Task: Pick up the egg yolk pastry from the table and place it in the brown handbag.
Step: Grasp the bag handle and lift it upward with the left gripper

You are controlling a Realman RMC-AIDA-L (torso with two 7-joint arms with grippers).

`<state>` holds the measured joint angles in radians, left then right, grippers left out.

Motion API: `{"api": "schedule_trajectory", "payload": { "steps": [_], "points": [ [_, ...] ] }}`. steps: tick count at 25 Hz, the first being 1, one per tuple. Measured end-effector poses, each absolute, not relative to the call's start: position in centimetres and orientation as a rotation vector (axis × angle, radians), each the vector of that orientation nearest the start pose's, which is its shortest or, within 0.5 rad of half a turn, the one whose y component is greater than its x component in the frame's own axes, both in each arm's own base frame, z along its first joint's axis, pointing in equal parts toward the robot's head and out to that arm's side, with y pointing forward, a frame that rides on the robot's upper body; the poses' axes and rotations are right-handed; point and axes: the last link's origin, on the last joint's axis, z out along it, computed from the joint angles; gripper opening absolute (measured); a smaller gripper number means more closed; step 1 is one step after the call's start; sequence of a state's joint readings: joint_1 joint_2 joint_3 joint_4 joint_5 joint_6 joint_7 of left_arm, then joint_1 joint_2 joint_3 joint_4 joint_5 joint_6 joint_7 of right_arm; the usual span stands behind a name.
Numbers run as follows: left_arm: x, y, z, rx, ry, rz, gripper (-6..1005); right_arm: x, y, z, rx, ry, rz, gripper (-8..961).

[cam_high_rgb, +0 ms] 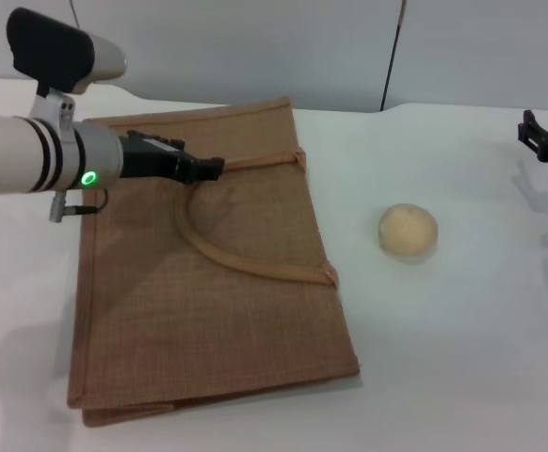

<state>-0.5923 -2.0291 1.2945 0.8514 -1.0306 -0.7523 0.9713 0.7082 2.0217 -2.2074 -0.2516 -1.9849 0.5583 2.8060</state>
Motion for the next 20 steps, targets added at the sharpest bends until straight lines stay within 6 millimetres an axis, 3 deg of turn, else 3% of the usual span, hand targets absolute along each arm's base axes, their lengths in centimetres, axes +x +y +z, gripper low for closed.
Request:
{"api": "schedule_trajectory", "payload": {
  "steps": [20],
  "points": [
    [-23.82,43.33,-0.2,-2.28,-0.931,0.006,641,29.96,43.14,-1.75,-1.691,0.572,0.226,892]
  ]
}}
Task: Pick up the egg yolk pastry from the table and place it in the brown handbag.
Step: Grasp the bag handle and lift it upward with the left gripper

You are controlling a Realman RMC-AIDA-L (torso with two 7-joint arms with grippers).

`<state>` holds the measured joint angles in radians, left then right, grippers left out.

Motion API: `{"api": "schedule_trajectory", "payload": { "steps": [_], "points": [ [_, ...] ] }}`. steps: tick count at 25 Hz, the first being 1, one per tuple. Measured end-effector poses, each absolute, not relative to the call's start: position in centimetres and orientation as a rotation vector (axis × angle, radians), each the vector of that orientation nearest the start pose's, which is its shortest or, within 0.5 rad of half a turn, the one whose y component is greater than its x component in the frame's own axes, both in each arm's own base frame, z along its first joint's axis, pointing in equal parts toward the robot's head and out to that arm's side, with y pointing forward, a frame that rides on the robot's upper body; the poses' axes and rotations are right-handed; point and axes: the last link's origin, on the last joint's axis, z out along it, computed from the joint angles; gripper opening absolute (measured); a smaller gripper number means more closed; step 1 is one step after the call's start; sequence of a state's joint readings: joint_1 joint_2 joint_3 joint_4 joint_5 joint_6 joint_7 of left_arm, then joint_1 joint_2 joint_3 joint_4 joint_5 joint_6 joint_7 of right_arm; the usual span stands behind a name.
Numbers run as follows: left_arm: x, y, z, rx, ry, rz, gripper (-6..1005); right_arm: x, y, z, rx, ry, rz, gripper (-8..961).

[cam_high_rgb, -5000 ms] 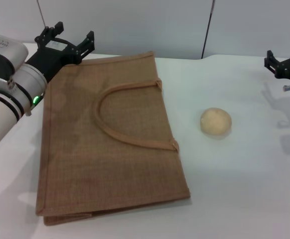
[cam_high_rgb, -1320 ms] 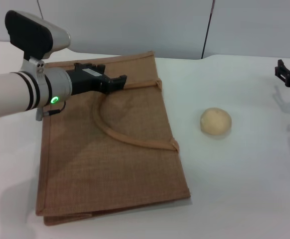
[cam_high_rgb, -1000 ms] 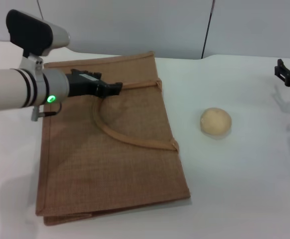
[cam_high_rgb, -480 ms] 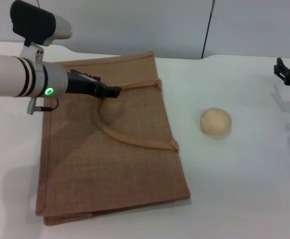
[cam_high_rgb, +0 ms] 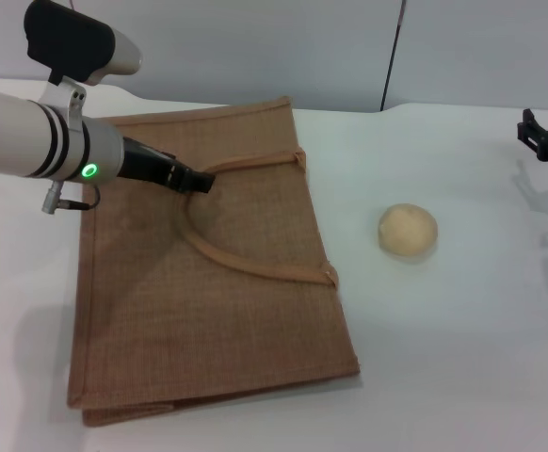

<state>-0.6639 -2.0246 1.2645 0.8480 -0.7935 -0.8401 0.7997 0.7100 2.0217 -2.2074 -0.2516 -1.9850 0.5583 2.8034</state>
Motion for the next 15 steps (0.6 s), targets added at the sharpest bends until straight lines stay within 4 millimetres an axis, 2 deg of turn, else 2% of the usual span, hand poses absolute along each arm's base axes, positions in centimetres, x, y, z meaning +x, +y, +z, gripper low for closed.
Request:
{"api": "schedule_trajectory", "payload": {
  "steps": [15],
  "points": [
    [-23.47,43.44,-0.36,-2.301,-0.939,0.034,613,29.69,43.26,-1.8,-1.693,0.571,0.235,891]
  ]
}}
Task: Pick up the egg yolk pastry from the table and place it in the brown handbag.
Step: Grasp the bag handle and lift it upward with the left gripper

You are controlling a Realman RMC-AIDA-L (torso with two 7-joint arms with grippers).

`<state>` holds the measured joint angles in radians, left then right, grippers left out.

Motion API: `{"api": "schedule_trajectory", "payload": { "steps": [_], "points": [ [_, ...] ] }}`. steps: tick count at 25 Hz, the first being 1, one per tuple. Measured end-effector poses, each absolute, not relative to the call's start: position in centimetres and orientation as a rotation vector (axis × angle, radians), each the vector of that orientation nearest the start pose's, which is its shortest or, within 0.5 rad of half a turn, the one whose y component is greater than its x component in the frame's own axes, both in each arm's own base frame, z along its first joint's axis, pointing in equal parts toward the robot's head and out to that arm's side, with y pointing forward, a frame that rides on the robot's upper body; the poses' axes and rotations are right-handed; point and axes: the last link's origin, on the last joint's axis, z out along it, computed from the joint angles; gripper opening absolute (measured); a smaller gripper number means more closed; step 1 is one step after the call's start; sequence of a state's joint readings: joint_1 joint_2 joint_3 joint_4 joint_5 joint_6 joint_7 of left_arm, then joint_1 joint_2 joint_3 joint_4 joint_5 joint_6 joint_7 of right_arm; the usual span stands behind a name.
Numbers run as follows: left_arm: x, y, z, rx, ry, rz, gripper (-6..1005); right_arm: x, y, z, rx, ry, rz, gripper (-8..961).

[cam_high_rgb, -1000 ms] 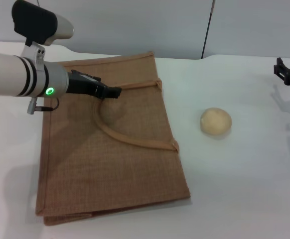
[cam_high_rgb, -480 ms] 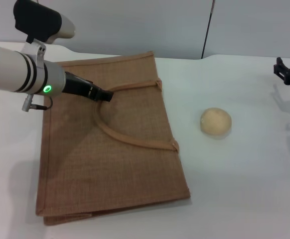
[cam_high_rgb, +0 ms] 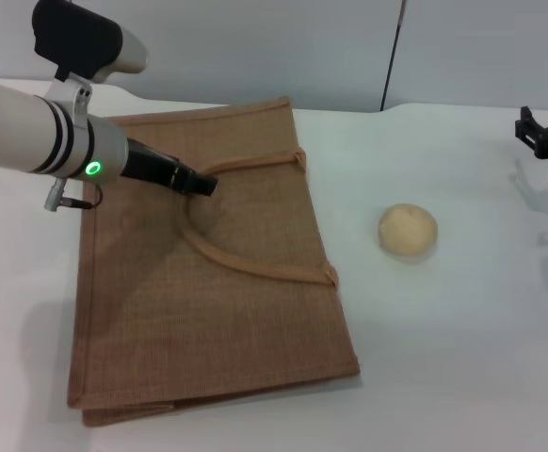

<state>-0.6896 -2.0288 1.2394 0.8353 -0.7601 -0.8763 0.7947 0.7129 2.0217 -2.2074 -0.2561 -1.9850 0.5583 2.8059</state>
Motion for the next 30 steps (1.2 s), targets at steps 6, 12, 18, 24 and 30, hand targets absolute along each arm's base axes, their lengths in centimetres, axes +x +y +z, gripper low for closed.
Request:
{"api": "schedule_trajectory", "payload": {
  "steps": [6,12,18,24,30],
  "points": [
    [-23.6,43.4,-0.7,-2.308,-0.953,0.045,602,29.6,43.3,-1.8,-1.693,0.571,0.238,891],
    [-24.0,43.3,-1.2,-2.31,-0.972,0.06,593,29.6,43.3,-1.8,-1.694,0.57,0.239,891],
    [-24.2,43.3,-1.3,-2.309,-0.981,0.066,583,29.6,43.3,-1.8,-1.693,0.571,0.237,891],
    [-24.4,43.4,-1.0,-2.296,-0.989,0.061,545,29.6,43.3,-1.8,-1.693,0.571,0.236,892],
    [-24.7,43.4,-1.0,-2.282,-1.0,0.061,507,29.7,43.3,-1.8,-1.693,0.571,0.236,892]
  ]
}}
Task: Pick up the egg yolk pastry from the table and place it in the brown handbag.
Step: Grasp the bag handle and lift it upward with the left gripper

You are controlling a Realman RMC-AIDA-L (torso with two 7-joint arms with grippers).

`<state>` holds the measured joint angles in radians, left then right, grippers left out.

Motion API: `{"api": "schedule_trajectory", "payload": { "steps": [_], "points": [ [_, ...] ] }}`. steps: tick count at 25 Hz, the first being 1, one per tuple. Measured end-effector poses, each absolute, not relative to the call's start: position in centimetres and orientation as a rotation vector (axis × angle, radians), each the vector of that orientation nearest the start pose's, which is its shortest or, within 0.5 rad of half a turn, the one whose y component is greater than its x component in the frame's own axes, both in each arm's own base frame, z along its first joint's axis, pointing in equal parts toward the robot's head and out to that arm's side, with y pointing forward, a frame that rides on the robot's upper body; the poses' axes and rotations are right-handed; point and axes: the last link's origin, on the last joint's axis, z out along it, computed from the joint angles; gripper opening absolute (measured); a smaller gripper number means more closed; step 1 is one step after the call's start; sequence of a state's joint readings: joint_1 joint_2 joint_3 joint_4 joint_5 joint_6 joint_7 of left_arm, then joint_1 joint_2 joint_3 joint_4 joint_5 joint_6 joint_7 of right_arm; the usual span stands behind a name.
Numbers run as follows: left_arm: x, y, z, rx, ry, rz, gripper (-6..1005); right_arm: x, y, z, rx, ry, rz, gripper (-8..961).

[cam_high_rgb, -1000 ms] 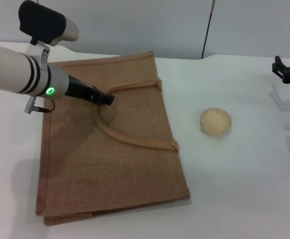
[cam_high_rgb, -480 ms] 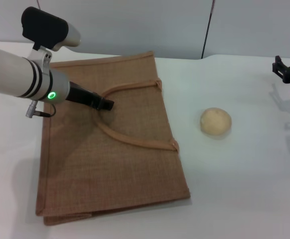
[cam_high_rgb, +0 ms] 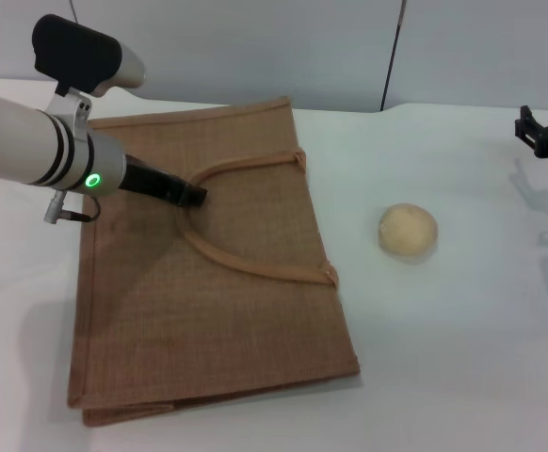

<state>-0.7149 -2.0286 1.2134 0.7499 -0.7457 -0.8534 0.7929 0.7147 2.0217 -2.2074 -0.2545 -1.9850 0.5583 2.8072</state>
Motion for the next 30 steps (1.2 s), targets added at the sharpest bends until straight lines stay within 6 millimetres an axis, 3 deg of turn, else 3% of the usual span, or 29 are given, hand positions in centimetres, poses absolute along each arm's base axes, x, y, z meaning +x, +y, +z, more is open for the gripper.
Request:
{"api": "schedule_trajectory", "payload": {
  "steps": [5,10,24,30],
  "points": [
    [-24.4,43.5,-1.3,-2.289,-0.998,0.064,511,29.6,43.3,-1.8,-1.693,0.571,0.238,892],
    [-24.2,43.7,-1.8,-2.302,-1.003,0.082,415,29.5,43.3,-1.8,-1.694,0.57,0.24,891],
    [-24.0,43.8,-2.2,-2.318,-1.0,0.101,322,29.5,43.4,-1.8,-1.694,0.568,0.239,891],
    [-23.8,43.9,-2.1,-2.319,-0.972,0.102,199,29.6,43.4,-1.8,-1.693,0.568,0.237,891]
  ]
}}
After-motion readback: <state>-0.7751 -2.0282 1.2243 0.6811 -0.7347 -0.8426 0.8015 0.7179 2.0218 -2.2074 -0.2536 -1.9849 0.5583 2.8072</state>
